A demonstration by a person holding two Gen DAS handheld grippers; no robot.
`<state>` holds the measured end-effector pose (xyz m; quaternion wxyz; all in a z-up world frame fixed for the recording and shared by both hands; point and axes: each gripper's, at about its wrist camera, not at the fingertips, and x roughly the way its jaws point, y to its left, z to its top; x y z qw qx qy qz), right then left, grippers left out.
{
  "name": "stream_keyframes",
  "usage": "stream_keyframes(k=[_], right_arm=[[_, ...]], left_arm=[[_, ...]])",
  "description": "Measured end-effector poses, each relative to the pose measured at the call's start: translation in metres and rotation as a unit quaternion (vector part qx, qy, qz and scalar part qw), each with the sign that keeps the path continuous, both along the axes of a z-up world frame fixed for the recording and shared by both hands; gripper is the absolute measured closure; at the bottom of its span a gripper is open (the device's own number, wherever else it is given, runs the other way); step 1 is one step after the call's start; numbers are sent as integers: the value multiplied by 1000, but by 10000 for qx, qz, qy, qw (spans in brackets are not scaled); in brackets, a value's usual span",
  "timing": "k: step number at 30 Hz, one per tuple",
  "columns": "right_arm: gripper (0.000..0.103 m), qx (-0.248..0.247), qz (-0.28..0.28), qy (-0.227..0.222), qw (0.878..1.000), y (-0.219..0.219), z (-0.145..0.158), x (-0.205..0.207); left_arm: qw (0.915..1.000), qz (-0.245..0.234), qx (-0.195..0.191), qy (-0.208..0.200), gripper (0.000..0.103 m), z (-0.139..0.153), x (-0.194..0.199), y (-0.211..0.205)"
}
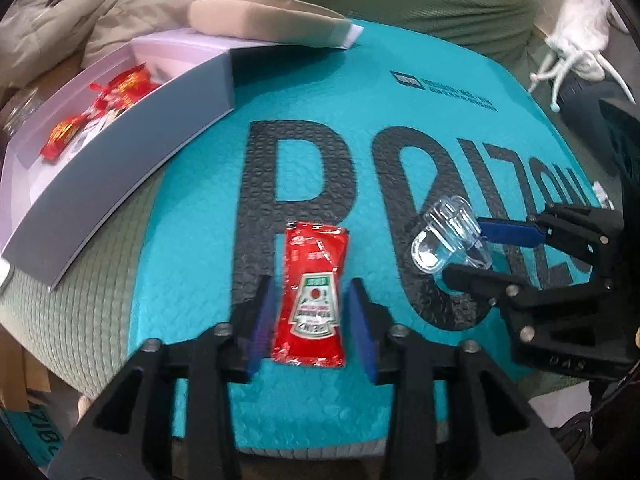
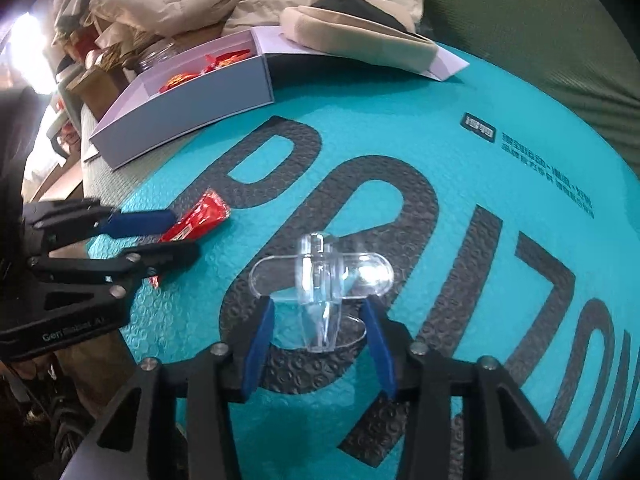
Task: Organize objects
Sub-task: 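Lift the ketchup packet with the left tool while the right tool lifts the clear stand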
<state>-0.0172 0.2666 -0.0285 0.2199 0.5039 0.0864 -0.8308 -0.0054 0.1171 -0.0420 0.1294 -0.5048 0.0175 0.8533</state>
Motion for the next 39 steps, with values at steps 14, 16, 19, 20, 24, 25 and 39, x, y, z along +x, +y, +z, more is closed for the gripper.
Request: stream_keyframes(k=[14, 16, 19, 20, 24, 25, 39], right_arm=[[59, -99, 94, -99, 9999, 11, 4, 3], [59, -155, -17, -131, 9998, 18, 6, 3], [59, -295, -9, -207, 9993, 26, 10, 5], [59, -334, 2, -184, 9993, 28, 12, 7], [59, -330, -82, -99, 9994, 33, 22, 9], [59, -321, -90, -74, 9994, 33, 24, 9], [59, -393, 565, -63, 9976, -11, 40, 16]], left_arm=[[9997, 58, -173, -190, 80, 4, -2, 7], [9997, 45, -23, -222, 80, 5, 0, 7], [9989, -40, 291, -368, 80, 8, 3, 8], [9990, -48, 309, -325, 80, 12, 4, 9], [9993, -115, 301, -168, 80, 24, 11, 12], [9993, -111, 316, -151, 80, 27, 12, 10], [9987, 285, 403, -141, 80, 29, 26, -21]])
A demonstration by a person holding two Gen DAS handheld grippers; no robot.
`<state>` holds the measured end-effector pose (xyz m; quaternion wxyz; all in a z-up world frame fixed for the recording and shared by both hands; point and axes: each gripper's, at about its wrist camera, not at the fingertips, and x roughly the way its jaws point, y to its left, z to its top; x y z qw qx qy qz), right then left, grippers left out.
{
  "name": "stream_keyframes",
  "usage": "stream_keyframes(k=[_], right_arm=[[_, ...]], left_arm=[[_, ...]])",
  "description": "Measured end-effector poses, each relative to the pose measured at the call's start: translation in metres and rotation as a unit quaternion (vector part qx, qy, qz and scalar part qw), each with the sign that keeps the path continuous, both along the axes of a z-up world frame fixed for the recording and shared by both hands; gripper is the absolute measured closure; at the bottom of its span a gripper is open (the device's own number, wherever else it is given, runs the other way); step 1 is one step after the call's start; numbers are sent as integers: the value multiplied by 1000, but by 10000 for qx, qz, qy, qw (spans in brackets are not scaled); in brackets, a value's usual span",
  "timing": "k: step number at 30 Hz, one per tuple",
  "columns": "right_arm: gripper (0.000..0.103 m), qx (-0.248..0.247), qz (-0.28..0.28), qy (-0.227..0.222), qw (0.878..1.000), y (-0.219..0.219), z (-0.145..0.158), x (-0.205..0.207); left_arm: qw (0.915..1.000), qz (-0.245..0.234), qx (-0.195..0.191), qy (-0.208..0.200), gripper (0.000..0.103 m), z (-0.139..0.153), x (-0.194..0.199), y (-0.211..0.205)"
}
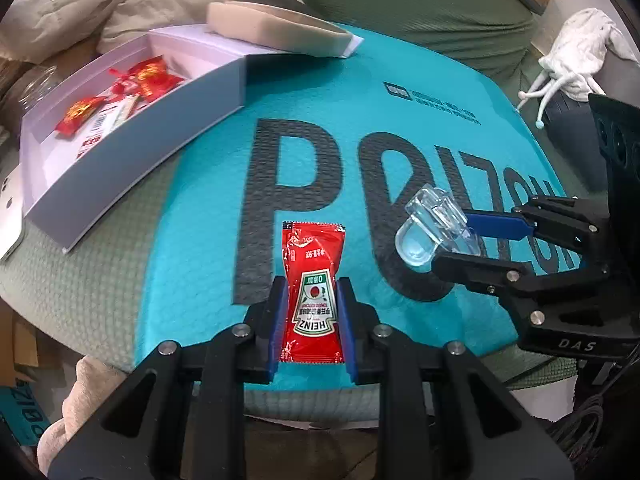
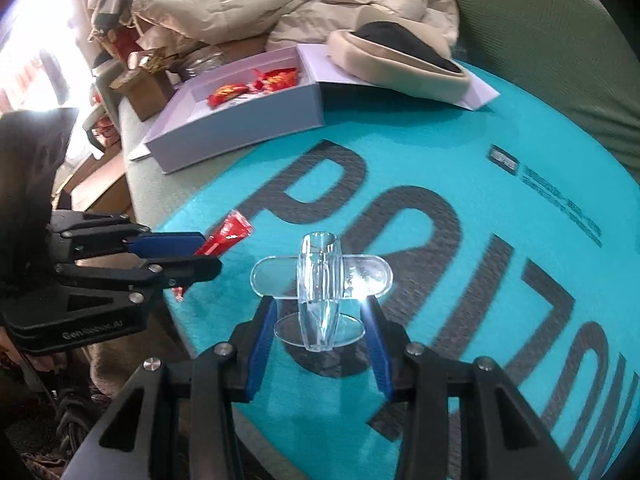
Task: Organize objects
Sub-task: 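Lift the ketchup packet with the left tool while the right tool lifts the clear stand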
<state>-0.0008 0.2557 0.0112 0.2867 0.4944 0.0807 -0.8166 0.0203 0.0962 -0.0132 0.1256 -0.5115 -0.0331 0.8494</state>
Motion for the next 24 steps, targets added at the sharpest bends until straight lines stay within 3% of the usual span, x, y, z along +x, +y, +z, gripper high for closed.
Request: stream_keyframes(k=[11, 24], right_arm=[[59, 27, 881, 55, 9961, -59, 4, 7], [59, -25, 1416, 71, 9899, -104, 7, 15]], left_arm=[[9981, 604, -106, 25, 80, 4, 22, -44], [9949, 998, -140, 94, 80, 12, 41, -83]])
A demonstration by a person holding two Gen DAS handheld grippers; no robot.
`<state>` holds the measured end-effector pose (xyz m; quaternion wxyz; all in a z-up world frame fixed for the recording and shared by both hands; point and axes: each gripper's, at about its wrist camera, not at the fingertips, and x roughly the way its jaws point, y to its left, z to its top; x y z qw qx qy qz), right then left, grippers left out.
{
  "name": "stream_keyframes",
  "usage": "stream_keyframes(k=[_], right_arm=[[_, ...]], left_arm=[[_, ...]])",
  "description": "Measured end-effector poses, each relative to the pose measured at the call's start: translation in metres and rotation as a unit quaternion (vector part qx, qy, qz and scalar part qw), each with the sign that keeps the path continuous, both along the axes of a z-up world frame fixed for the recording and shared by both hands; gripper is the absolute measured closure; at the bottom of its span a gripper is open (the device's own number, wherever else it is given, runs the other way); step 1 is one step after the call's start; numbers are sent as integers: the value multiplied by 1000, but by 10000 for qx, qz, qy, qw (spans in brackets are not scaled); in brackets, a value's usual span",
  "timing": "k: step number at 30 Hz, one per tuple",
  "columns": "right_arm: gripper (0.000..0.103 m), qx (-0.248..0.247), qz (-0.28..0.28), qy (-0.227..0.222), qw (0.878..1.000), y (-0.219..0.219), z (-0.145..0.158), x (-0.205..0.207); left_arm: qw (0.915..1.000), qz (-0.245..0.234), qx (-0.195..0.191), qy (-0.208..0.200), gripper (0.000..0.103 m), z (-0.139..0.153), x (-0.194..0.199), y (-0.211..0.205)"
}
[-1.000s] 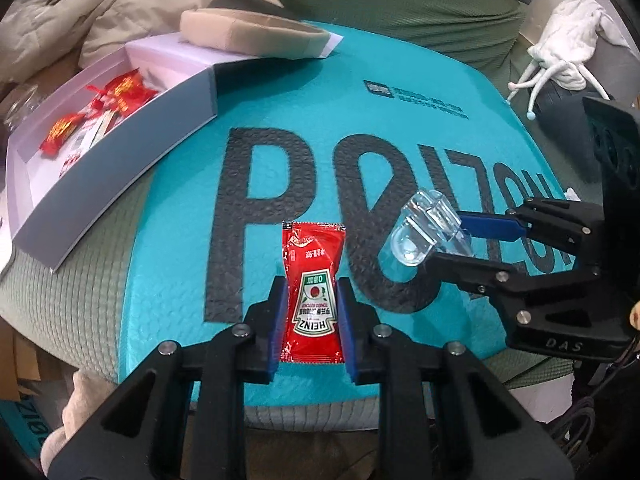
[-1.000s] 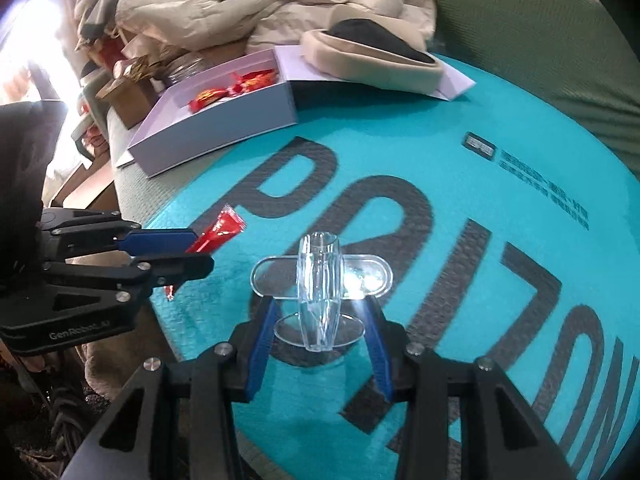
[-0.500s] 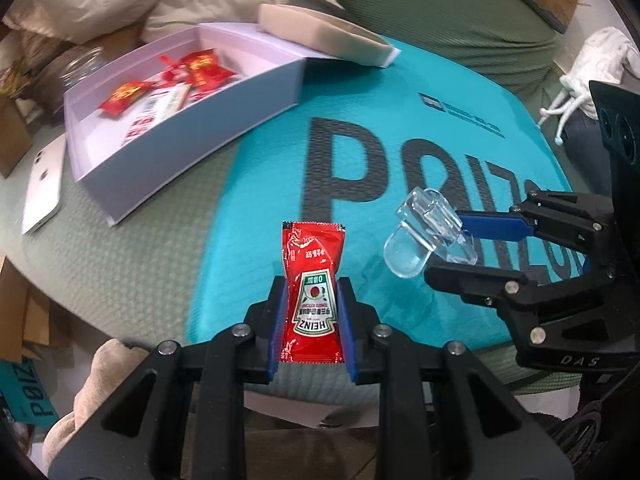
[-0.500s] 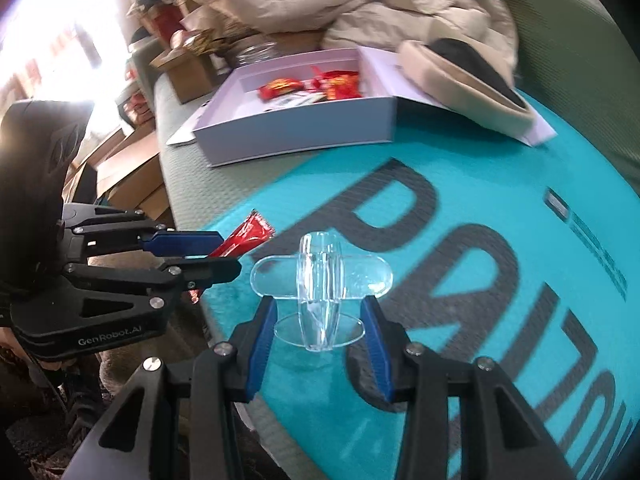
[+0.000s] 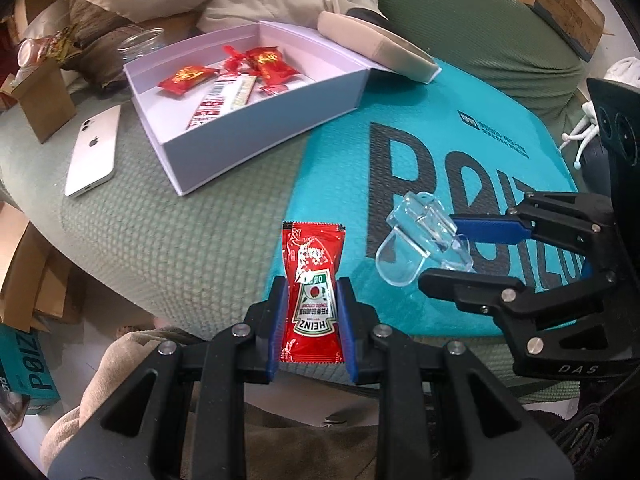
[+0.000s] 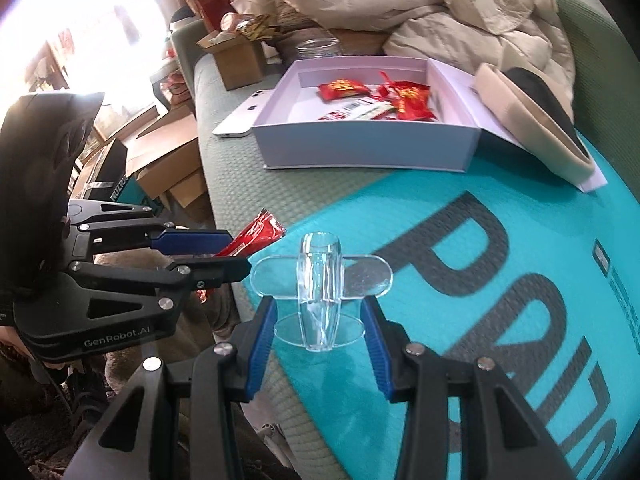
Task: Organize objects
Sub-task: 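Lift the ketchup packet with the left tool while the right tool lifts the clear stand, then carry the ketchup packet and clear stand over the white box with both tools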
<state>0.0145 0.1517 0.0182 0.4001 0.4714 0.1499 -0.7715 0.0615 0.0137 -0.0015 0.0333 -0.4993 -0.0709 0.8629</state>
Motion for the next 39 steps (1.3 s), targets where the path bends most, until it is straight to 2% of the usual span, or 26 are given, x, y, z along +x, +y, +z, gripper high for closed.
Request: stream_keyframes(k=[24, 39], right_arm=[[59, 17, 71, 95, 9999, -67, 11, -25], [59, -123, -99, 286, 9995, -98, 30, -66]], left_arm=[[9998, -58, 14, 166, 80, 15, -27, -62], [9982, -458, -185, 351, 80, 34, -70, -96]])
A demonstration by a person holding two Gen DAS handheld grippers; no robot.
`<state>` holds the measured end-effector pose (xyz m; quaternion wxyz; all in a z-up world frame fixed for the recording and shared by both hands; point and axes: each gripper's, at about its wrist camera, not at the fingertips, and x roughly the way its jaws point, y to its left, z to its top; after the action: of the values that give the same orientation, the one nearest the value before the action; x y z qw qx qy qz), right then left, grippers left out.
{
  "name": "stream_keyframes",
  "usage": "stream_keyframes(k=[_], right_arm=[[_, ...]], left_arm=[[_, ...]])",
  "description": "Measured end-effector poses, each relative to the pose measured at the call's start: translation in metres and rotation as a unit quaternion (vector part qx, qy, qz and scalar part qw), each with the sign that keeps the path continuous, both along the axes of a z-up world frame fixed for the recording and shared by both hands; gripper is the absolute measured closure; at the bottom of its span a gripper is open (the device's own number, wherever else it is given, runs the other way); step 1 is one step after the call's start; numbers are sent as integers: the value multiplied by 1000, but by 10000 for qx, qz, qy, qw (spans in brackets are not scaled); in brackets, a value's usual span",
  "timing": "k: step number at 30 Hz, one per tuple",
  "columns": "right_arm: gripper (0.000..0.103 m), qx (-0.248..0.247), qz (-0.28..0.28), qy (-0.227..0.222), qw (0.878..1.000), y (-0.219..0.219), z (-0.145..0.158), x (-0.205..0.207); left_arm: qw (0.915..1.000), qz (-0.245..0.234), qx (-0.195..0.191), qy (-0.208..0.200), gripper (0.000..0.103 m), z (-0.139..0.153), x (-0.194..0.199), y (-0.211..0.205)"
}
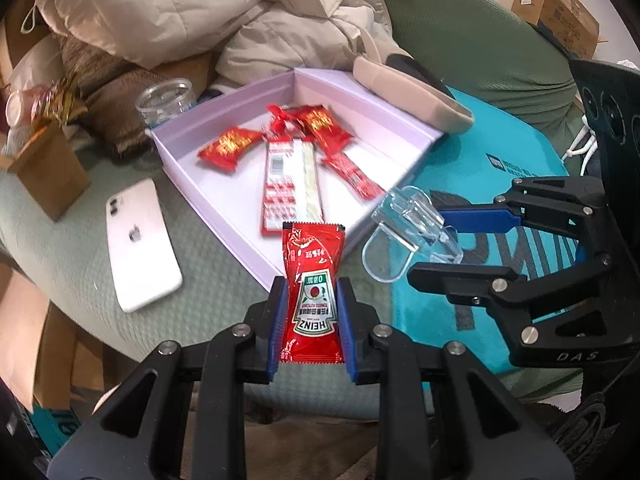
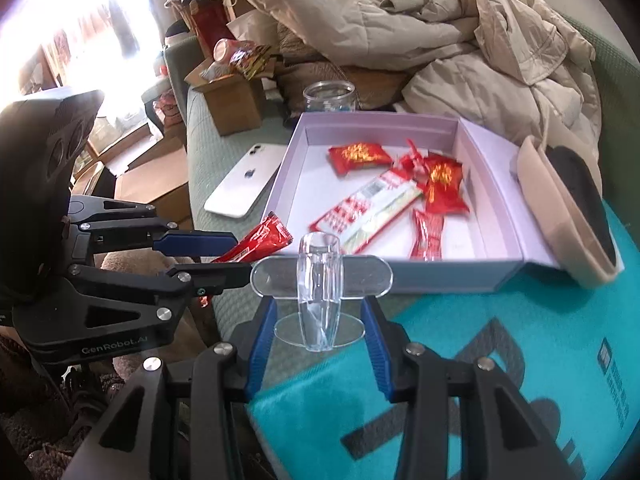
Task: Organize objects
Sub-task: 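Carry the ketchup packet and clear stand over the white box with both tools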
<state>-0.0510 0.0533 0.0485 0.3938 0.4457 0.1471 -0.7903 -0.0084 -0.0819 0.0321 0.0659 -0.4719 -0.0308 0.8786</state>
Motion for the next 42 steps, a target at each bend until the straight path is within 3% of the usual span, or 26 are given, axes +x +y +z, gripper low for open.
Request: stream_keyframes(k=[12, 26, 42], right_arm=[[59, -179, 19, -51, 9998, -44, 1, -49], [59, -457, 475, -257, 9975, -80, -10, -71], [59, -529, 11, -487, 9974, -59, -30, -105]], left_arm=[[9998, -115, -183, -21, 80, 8, -52, -42], [9982, 491, -316, -107, 80, 12, -57, -80], [9988, 127, -288, -377, 80, -5, -92, -59]])
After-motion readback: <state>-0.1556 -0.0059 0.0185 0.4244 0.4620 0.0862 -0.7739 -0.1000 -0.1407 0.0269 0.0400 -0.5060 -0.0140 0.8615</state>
